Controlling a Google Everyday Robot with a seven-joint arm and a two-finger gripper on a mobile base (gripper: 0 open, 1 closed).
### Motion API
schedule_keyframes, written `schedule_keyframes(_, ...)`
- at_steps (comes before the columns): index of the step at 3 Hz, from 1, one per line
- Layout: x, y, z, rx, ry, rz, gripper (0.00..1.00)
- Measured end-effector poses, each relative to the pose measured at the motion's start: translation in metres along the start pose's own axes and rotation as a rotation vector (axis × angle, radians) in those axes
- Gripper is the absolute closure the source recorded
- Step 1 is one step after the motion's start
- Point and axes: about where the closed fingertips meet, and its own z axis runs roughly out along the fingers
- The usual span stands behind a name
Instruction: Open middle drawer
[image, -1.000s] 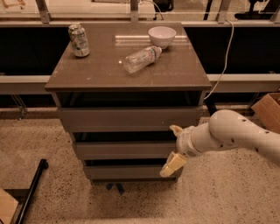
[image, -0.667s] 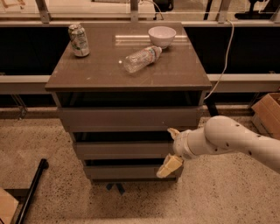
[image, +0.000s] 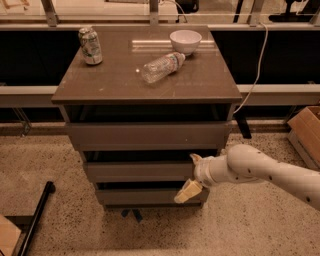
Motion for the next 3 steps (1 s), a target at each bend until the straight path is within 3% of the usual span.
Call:
schedule_keyframes(2,0.036,-0.029,0.051,-0.009,-0.067,0.12,0.0)
schedule_keyframes(3,0.051,-0.084,0.083,0.016,-0.111,0.152,0.0)
